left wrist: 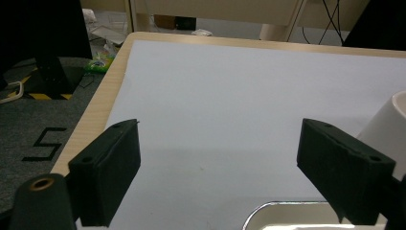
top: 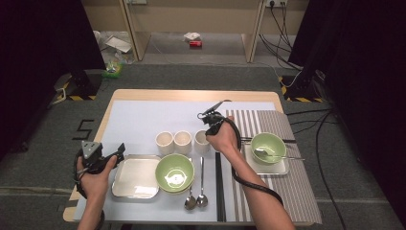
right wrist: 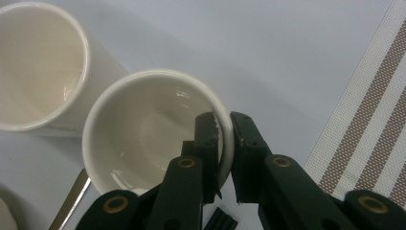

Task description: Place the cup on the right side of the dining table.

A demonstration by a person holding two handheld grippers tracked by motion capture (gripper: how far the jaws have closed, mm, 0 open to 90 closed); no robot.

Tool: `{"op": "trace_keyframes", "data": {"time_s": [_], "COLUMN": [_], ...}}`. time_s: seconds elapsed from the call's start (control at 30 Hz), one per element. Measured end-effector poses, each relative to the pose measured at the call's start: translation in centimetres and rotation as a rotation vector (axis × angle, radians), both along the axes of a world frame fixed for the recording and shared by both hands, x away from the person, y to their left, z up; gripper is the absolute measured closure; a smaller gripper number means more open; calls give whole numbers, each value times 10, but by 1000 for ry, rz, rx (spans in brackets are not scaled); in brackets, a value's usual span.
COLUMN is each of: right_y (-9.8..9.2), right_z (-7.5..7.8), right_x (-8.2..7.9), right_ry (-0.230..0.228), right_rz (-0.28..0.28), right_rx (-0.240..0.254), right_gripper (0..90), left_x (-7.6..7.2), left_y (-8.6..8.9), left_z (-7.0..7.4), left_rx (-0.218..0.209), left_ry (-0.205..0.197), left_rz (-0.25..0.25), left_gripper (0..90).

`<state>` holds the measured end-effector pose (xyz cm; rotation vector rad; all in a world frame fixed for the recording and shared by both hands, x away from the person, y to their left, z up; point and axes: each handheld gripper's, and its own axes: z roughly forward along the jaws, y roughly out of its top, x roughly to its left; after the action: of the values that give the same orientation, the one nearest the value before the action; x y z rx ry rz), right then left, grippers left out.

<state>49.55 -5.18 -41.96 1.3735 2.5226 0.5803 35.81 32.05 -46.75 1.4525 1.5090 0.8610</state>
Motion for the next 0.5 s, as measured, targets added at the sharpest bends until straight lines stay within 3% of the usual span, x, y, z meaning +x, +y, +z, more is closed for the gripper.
{"op": "trace_keyframes", "data": {"time_s": [0.5], "right_y": [-14], "right_z": [-1], "right_x": [-6], "right_ry": [-58], "right_rz": [-36], "right_rx": [54], "right_gripper": [850], "left_x": [0], "left_y": [1], "left_z": [0], "left_rx": [-1], "left_ry": [2], "left_rz": [4], "left_gripper": [140]}}
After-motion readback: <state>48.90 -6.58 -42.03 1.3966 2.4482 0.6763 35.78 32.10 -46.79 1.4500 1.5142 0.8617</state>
